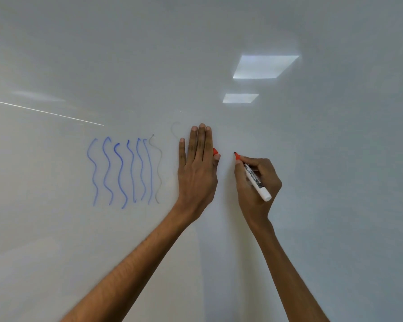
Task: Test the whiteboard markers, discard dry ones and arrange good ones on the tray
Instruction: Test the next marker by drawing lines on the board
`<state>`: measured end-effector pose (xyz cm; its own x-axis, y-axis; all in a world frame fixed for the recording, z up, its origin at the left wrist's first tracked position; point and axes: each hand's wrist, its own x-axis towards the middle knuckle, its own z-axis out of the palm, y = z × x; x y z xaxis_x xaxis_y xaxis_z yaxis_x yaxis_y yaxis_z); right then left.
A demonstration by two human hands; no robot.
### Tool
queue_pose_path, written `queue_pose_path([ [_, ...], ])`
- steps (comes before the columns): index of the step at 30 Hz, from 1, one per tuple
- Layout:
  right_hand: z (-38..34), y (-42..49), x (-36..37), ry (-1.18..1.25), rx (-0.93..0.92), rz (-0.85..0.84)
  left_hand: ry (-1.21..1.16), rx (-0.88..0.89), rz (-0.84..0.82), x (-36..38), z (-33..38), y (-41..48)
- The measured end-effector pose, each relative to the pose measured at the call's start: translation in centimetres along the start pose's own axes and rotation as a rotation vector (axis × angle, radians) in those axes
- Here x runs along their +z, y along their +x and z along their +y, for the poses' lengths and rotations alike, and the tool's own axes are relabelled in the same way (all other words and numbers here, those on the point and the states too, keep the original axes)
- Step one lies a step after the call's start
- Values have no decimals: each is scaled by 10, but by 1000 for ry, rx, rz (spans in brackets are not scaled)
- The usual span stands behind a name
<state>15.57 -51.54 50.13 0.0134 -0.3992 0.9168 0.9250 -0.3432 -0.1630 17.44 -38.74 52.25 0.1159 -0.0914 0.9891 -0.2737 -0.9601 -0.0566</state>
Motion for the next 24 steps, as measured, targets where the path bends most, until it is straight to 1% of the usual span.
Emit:
queue_pose_path([
  [2, -1, -8, -3, -7, -14, -61, 1, 10, -14, -2, 0, -1],
  [6, 2, -15, -9, 20, 24, -29, -12, 31, -39, -6, -1, -2],
  [9, -1, -26, -11, -20, -1, -81, -5, 58, -53, -7, -4, -3],
  [12, -1, -29, -12, -14, 43, -29, -2, 59, -62, -8, -5, -4],
  [15, -7, -17, -8, 51, 75, -28, -12, 52, -81, -10, -4, -4],
  [19, -9, 27, 3, 138, 165, 137, -23, 42, -83, -9, -4, -5],
  [20, -9, 34, 5, 135, 163, 132, -26, 41, -78, -9, -4, -5],
  [23, -6, 32, 2, 58, 67, 22, -26, 39, -74, -8, -4, -5],
  [24, -3, 28, -3, 70, 102, 49, -22, 40, -77, -8, -4, -5],
])
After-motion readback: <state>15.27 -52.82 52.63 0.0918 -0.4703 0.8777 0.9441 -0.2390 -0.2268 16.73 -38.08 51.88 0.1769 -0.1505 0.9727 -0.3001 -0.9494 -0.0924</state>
